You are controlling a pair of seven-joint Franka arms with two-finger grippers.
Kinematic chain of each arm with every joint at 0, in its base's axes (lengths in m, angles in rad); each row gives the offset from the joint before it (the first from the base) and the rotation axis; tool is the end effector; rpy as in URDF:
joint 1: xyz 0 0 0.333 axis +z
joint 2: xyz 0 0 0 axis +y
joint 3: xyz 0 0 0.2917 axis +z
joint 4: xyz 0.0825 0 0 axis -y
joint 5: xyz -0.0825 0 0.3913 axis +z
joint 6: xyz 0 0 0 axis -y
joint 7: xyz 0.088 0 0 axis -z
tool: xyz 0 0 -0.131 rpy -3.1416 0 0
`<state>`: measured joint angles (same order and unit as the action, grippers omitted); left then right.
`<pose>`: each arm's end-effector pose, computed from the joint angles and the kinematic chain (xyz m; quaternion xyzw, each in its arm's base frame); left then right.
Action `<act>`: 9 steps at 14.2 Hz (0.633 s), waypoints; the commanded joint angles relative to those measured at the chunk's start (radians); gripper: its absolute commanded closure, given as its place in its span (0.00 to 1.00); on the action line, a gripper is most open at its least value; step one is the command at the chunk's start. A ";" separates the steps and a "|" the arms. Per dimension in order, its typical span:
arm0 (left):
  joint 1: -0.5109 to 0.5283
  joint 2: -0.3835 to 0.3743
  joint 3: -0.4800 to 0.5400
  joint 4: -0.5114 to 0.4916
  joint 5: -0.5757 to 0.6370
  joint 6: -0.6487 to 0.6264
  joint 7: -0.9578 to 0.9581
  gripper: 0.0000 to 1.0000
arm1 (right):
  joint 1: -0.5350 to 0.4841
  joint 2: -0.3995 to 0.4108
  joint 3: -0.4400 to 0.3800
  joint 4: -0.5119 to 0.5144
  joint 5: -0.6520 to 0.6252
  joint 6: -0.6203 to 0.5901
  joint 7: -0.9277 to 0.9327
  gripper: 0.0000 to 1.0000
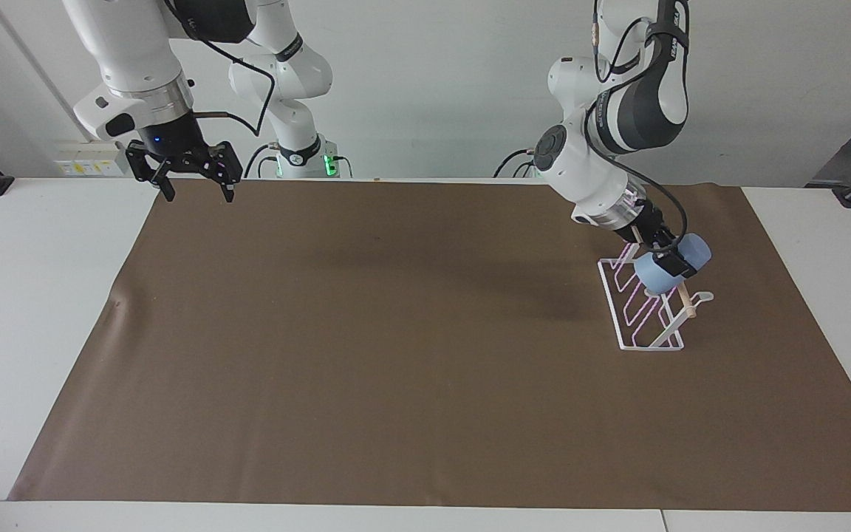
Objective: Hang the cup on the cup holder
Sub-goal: 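Carry the cup to the rack with the left gripper while the right gripper retracts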
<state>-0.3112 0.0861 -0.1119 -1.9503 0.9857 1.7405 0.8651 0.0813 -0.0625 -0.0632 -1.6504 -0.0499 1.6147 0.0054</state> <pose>0.5527 -0.1434 0.4087 -0.6096 0.6430 0.2235 0.4062 0.5483 0.0027 0.5765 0.9996 0.0071 0.0136 0.0228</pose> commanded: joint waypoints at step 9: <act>0.009 0.067 -0.005 -0.004 0.045 0.067 -0.072 0.00 | -0.011 -0.057 0.003 -0.089 0.035 0.030 0.016 0.00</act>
<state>-0.3096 0.1565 -0.1134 -1.9500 1.0175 1.7852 0.8111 0.0764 -0.0914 -0.0665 -1.7028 -0.0163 1.6162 0.0148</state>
